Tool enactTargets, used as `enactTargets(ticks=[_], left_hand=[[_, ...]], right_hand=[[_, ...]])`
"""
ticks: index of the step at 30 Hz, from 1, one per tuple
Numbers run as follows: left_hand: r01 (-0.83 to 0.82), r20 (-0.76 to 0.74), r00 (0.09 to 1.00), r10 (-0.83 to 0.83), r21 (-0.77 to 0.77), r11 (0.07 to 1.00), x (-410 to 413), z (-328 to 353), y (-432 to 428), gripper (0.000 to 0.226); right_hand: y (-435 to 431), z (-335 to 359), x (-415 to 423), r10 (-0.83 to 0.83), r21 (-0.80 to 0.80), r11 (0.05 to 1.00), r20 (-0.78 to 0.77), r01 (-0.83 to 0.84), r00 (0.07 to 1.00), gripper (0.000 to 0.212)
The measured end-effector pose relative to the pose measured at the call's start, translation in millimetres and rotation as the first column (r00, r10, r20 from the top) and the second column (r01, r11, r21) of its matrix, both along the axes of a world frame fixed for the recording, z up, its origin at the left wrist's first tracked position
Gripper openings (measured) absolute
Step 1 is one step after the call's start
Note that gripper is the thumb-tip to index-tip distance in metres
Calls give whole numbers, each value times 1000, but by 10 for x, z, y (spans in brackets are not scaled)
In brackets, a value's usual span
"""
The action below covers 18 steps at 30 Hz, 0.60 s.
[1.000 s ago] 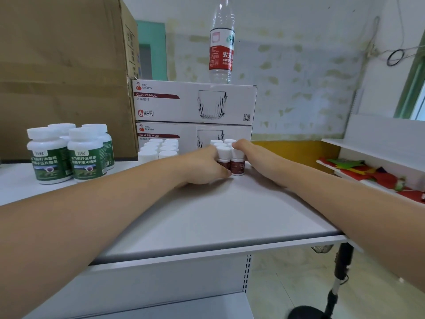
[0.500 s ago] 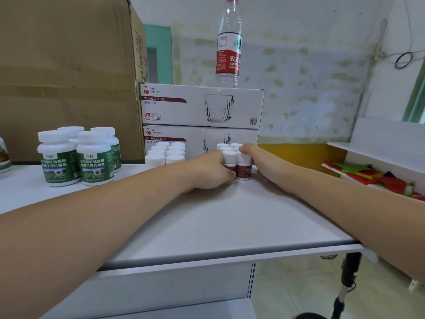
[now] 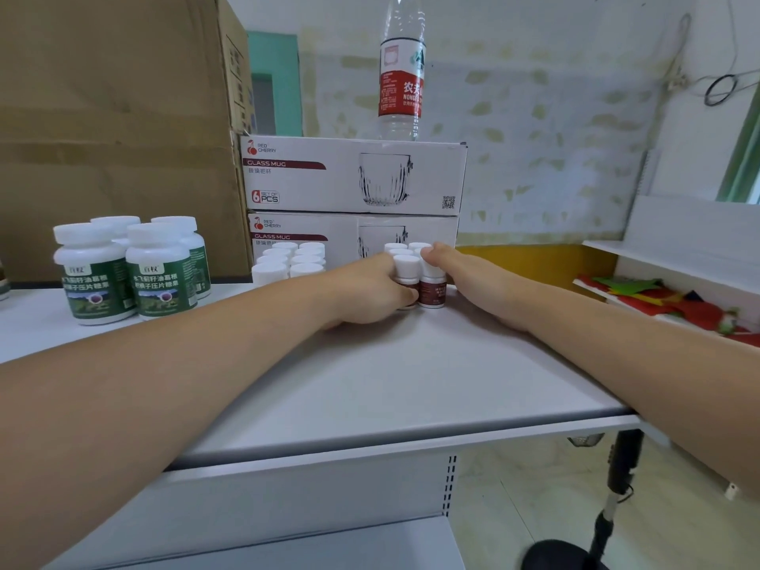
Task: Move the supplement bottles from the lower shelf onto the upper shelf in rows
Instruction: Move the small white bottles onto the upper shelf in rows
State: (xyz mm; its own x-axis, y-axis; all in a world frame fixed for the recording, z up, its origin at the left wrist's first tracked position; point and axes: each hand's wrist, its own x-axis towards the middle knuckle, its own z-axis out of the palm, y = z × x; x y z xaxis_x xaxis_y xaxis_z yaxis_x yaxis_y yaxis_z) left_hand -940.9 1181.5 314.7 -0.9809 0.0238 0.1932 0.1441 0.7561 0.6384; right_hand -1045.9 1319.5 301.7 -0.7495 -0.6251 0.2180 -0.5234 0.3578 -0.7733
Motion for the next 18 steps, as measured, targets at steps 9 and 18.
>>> enactTargets(ticks=[9, 18], left_hand=[[-29, -17, 999, 28, -40, 999, -14, -15, 0, 24], [-53, -12, 999, 52, -47, 997, 2, -13, 29, 27]], right_hand=[[7, -16, -58, -19, 50, 999, -48, 22, 999, 70], [-3, -25, -123, -90, 124, 988, -60, 97, 994, 83]])
